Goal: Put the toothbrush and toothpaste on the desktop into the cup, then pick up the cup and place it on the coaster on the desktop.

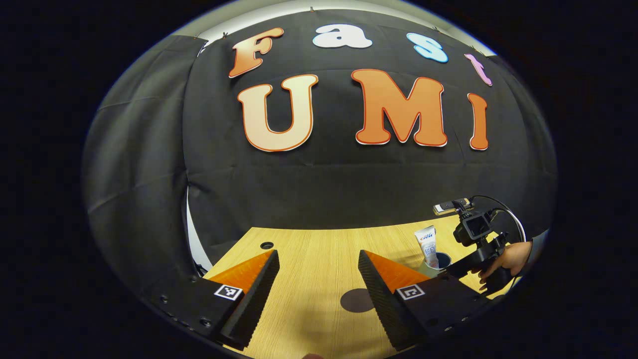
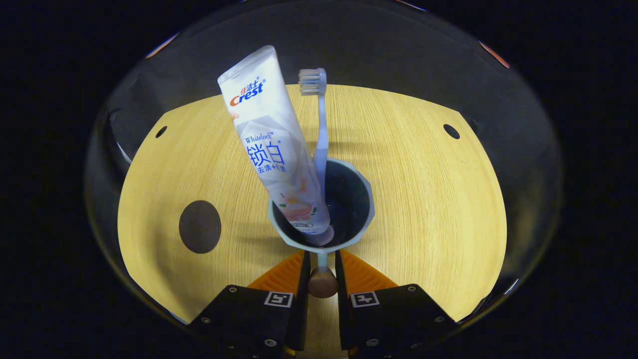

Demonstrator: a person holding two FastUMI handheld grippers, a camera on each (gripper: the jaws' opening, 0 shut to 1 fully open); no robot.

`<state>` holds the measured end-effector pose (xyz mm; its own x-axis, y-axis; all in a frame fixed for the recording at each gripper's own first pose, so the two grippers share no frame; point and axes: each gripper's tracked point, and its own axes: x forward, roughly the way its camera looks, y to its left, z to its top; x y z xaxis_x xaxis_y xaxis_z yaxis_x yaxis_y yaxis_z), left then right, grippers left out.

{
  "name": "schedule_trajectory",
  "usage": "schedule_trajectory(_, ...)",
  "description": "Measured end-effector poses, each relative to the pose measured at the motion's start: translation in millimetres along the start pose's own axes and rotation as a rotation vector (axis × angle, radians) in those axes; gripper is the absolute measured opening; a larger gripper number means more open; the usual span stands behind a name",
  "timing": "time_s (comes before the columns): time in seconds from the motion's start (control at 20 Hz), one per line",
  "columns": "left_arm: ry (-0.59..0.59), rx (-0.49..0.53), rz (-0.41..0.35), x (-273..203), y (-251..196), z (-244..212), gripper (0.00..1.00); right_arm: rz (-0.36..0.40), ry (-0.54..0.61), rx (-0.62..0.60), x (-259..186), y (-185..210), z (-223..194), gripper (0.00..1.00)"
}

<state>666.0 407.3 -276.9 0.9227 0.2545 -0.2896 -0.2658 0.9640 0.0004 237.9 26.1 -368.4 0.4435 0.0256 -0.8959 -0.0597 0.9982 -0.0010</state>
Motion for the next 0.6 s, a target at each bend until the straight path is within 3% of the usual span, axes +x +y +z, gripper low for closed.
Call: schedule_trajectory(0.6, -0.007, -0.005, 0.016, -5.9, 18.0, 0.7, 0.96, 0.034, -0.028, 0.004, -2.1, 1.9, 3.9, 0.18)
